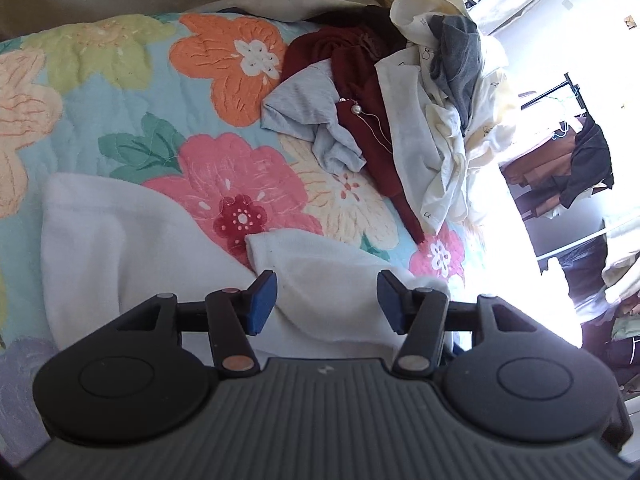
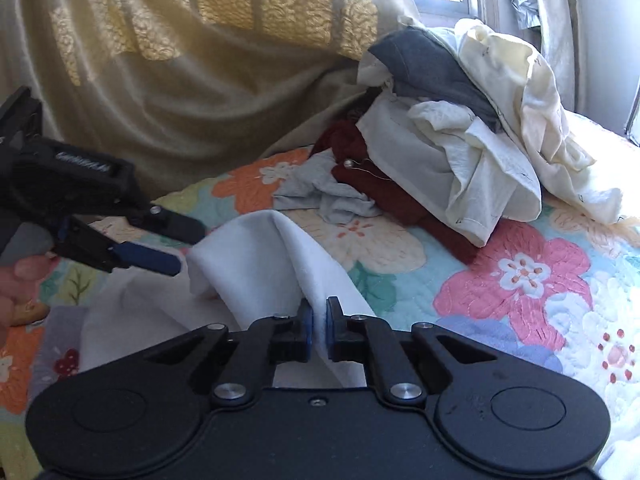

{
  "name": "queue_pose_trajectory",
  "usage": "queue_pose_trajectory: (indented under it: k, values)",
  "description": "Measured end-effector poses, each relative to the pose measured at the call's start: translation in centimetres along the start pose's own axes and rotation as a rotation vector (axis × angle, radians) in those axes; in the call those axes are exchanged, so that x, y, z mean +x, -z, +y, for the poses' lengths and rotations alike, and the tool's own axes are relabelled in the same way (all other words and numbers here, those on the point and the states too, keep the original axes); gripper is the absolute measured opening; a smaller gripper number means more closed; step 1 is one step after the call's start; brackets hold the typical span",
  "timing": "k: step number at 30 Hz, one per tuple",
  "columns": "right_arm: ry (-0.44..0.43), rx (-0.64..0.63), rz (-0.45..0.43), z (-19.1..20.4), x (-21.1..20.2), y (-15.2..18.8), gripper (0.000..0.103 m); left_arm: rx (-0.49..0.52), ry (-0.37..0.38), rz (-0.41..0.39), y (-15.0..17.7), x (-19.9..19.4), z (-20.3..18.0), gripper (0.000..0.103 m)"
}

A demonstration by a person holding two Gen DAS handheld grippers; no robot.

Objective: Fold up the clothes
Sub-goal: 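Grasp the white sweatshirt edge with the left gripper while the right gripper grasps beside it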

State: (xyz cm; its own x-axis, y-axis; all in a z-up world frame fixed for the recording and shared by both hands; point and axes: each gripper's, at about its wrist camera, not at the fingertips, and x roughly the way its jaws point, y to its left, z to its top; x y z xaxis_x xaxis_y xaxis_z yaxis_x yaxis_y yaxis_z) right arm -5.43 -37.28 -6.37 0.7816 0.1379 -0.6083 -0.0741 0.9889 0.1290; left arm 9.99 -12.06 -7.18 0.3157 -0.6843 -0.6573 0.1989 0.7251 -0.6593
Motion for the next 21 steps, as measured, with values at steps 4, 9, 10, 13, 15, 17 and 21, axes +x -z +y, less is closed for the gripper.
queue_pose_trajectory:
  k: [4,9,10,13,15,17,21]
  values:
    - [-0.071,-0.033,0.021,2.6,-1.9,1.4,0.009,0.010,0.031,0.056,0.7,1.2,-1.0,0.055]
    - [-0.158,-0.134,0.137,5.4,-2.8,4.3,0.010,0.120,-0.056,0.092,1.9,2.4,-3.1,0.061]
    - [-0.160,-0.141,0.152,5.4,-2.7,4.6,0.013,0.145,-0.079,0.095,2.2,2.5,-3.5,0.062]
    - [-0.141,-0.113,0.194,5.1,-3.0,4.9,0.037,0.206,-0.147,0.126,2.9,3.0,-4.1,0.064]
    - [-0.103,-0.068,0.181,4.4,-4.4,4.6,0.055,0.243,-0.196,0.165,3.4,3.6,-4.3,0.064]
    - [-0.059,-0.040,0.137,3.6,-6.1,4.6,0.062,0.270,-0.224,0.169,3.8,4.0,-4.3,0.064]
    - [0.119,-0.049,0.095,0.6,-9.2,4.3,0.065,0.314,-0.255,0.163,4.1,4.2,-4.8,0.064]
